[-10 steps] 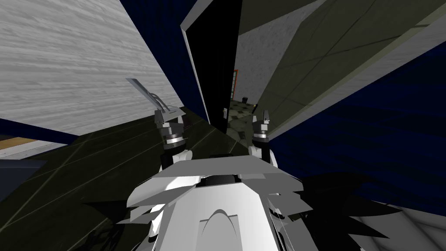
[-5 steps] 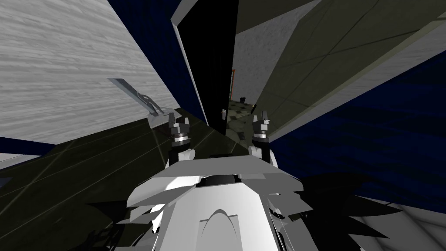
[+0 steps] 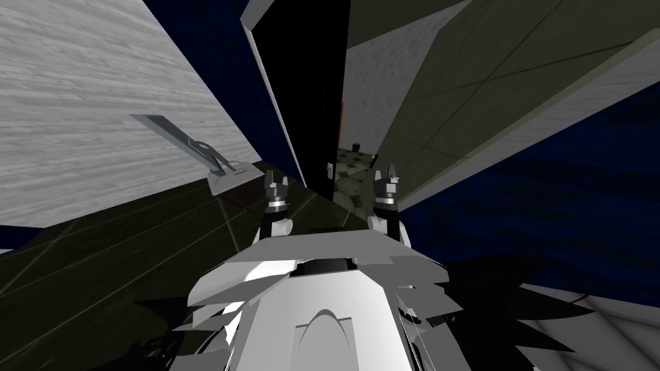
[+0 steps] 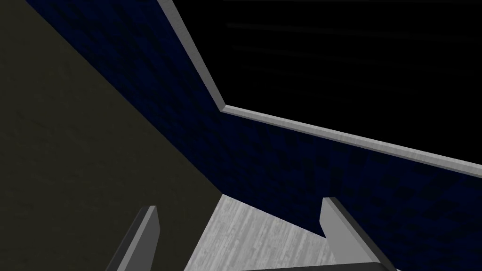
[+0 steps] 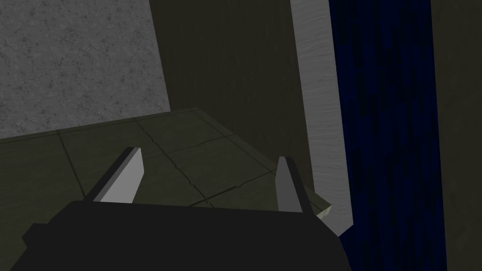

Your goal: Push the door open

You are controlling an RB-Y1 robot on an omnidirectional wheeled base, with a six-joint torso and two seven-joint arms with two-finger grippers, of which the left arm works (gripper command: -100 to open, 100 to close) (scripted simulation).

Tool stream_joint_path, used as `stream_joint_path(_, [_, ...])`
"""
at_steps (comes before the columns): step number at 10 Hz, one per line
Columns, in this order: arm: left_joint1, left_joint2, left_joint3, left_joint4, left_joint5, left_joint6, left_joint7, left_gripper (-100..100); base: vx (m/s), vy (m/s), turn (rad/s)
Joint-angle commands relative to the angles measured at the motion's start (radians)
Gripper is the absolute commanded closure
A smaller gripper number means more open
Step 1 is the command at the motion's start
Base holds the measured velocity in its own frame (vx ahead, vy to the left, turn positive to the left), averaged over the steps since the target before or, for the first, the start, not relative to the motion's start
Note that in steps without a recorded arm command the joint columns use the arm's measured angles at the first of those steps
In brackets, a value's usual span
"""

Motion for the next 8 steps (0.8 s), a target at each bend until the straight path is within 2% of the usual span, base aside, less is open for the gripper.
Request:
stream_joint_path(1, [-0.019, 0.002, -0.018, 0.038, -0.006, 0.009, 0.0, -100, 0.097, 0.043, -0.105])
stream_joint_path(8, [-0.105, 0.03, -0.083, 0.224, -0.019, 0.039, 0.017, -100, 0.094, 0.042, -0.108])
